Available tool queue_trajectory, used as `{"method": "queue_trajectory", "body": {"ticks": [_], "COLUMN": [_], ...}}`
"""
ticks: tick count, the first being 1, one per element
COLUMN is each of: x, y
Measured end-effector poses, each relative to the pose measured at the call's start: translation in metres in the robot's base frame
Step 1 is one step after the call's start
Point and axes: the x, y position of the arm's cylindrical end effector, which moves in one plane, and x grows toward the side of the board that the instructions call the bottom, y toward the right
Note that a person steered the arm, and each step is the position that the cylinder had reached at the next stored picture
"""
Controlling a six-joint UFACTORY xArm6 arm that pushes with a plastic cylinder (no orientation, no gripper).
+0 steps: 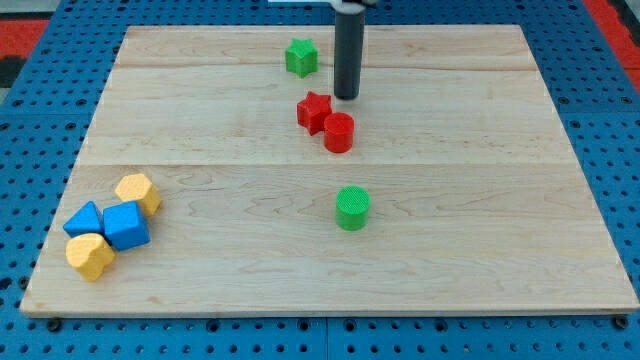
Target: Push the green circle to the bottom of red circle
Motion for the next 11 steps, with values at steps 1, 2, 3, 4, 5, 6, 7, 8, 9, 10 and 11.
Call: {"method": "queue_trajectory", "body": {"ticks": [1, 2, 3, 4, 5, 6, 7, 8, 9, 10, 11], "x": [0.02, 0.041, 0.046, 0.138, 0.209, 0.248, 0.239, 0.201, 0.165, 0.147, 0.185], "y": [-0.043, -0.049, -0.102, -0.062, -0.069, -0.061, 0.012, -0.019, -0.069, -0.071, -0.077]}}
